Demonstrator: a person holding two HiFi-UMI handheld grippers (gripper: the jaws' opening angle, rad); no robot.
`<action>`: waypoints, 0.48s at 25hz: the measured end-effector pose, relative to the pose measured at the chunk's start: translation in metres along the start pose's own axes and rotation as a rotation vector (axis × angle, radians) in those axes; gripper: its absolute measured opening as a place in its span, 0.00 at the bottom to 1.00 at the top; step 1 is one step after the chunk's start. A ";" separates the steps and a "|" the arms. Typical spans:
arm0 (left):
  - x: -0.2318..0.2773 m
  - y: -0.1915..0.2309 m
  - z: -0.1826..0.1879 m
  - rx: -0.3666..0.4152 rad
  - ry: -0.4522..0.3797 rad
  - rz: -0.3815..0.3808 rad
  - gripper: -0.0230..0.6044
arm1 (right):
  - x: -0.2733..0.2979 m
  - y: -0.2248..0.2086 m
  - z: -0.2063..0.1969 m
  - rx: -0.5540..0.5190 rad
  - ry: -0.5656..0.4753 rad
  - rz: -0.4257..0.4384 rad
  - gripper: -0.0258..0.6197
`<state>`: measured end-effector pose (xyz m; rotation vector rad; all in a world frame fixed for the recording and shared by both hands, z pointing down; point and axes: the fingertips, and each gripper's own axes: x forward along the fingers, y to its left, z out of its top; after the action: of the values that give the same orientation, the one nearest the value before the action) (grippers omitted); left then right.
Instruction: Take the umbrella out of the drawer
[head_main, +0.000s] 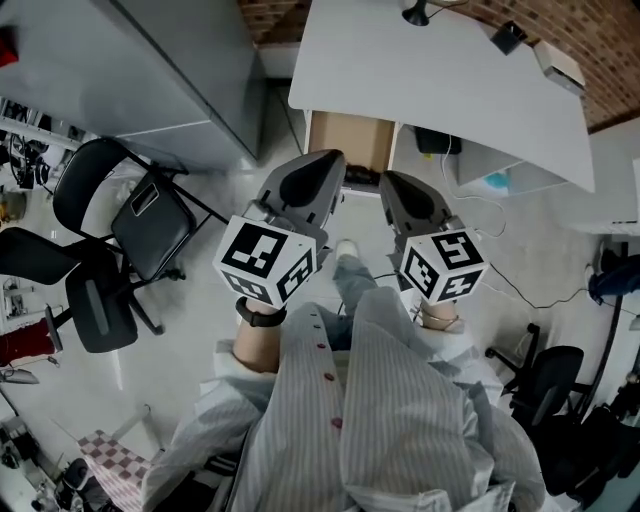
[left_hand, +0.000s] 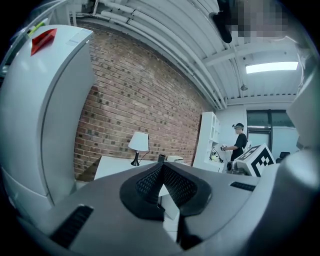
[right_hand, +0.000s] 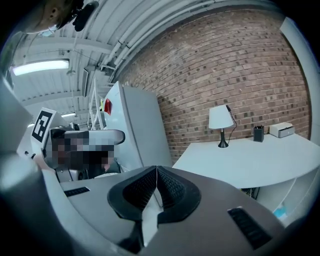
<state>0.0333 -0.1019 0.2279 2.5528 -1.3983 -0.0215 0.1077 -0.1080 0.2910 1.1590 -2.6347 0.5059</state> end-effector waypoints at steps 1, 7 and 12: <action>0.008 0.003 0.000 -0.003 0.002 0.008 0.05 | 0.005 -0.007 0.003 -0.003 0.005 0.006 0.09; 0.047 0.026 -0.014 -0.043 0.032 0.058 0.05 | 0.037 -0.041 0.004 0.001 0.058 0.058 0.09; 0.063 0.048 -0.026 -0.068 0.063 0.085 0.05 | 0.062 -0.054 -0.005 0.017 0.100 0.075 0.09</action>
<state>0.0309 -0.1739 0.2692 2.4158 -1.4546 0.0249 0.1070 -0.1819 0.3286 1.0155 -2.6005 0.5852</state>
